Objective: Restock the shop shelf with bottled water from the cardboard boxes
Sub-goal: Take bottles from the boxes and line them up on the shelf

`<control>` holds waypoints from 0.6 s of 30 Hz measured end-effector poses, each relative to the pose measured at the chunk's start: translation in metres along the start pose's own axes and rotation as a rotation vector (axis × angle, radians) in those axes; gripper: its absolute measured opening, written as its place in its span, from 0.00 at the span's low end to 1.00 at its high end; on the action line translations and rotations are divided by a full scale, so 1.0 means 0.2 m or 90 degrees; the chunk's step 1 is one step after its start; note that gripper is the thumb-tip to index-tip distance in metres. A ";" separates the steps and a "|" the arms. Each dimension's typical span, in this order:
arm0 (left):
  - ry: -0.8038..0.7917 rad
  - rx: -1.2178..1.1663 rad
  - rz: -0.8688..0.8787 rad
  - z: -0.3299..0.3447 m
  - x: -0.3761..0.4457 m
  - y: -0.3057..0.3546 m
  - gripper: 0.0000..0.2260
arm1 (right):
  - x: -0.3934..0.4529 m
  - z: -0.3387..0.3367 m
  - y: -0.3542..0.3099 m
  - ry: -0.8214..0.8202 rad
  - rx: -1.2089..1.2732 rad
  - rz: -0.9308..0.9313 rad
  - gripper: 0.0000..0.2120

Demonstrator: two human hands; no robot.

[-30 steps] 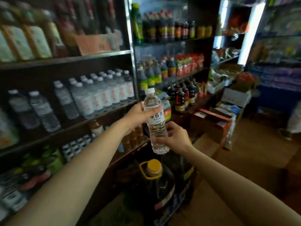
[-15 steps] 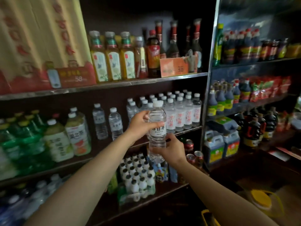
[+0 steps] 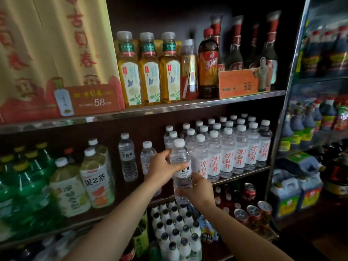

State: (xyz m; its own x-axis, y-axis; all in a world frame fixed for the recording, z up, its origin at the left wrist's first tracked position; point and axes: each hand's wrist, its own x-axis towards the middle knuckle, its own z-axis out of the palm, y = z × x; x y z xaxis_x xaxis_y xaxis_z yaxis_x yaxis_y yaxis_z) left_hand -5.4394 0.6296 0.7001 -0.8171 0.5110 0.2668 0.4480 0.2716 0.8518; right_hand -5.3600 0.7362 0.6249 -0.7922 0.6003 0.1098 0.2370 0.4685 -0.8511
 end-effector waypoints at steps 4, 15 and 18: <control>-0.016 0.039 0.001 0.06 0.08 -0.07 0.19 | 0.12 0.09 0.08 0.011 0.007 0.019 0.24; 0.062 0.111 0.011 0.21 0.27 -0.14 0.20 | 0.27 0.14 0.12 0.061 -0.145 0.002 0.24; 0.080 0.152 0.031 0.24 0.28 -0.14 0.25 | 0.30 0.14 0.12 0.082 -0.147 0.018 0.21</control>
State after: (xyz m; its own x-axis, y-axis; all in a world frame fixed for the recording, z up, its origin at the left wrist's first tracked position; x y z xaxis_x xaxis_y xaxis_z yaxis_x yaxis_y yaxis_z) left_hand -5.4811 0.6904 0.6694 -0.8240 0.4276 0.3718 0.5492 0.4411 0.7098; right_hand -5.4173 0.7650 0.5970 -0.7089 0.6859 0.1645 0.3918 0.5769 -0.7167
